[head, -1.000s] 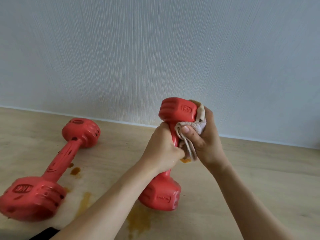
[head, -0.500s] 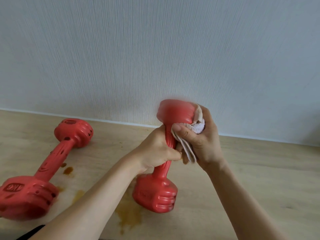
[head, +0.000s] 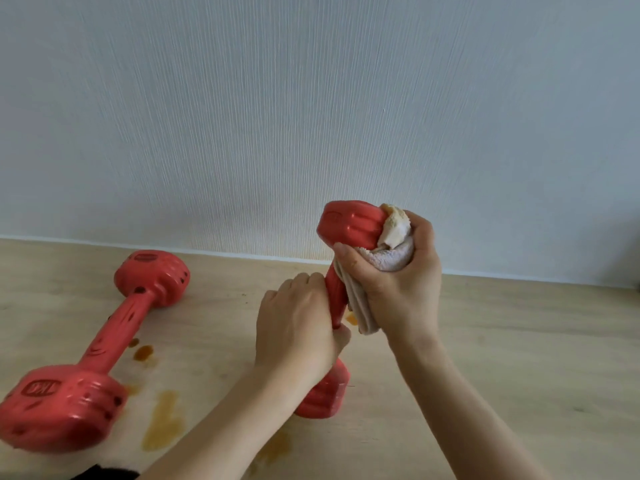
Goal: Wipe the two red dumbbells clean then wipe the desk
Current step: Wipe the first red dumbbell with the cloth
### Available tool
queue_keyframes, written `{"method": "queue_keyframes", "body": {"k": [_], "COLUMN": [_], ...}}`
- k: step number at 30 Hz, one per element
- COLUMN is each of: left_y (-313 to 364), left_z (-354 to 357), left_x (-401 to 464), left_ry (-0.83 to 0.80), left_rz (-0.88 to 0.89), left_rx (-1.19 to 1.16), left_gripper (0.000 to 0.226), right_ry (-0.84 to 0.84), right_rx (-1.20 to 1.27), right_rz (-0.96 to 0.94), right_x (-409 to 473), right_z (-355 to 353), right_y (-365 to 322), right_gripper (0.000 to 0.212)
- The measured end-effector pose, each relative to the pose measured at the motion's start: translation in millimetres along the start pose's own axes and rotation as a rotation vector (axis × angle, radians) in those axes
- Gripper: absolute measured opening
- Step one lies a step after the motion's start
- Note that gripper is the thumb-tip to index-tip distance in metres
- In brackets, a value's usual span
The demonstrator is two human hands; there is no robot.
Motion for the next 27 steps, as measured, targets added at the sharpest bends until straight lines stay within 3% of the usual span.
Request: {"method": "queue_keyframes", "body": {"k": [3,7,13,20,24,27], "left_y": [-6,-8,-4,-13,-11,-5], "left_z": [2,1,7,12,8,-2], "left_x": [5,9,8,13,20,14], "left_ry": [-0.084,-0.237,-0.404,-0.658,-0.666,-0.374], "left_rz": [-0.019,-0.018,0.043,-0.032,-0.048,-0.035], "left_rx": [-0.230,-0.420,-0.643,-0.749,-0.621,-0.212], "left_gripper": [0.025,0.025,0.023,0.036,0.036,0.033], "right_ry": [0.019,-0.015,-0.262,-0.559,-0.496,-0.326], "right_rx": [-0.044,0.085,0.488,0.797,0.707,0.615], "right_rz": [-0.004,0.040,0.201,0.352,0.320,0.294], "right_x": [-4,4,7,6,9,12], "right_z": [5,-3,-12,-11,-17,-19], "right_y": [-3,9,33,51,42,33], "right_gripper": [0.069,0.073,0.072,0.046,0.045,0.072]}}
Point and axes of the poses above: each hand's wrist, its own x-axis towards the middle knuckle, its own z-axis out of the palm, y = z × x, the point moved 1 cm from there along x, towards the middle knuckle, and after that the axes turned 4 degrees about -x, right-handed, at the moved point
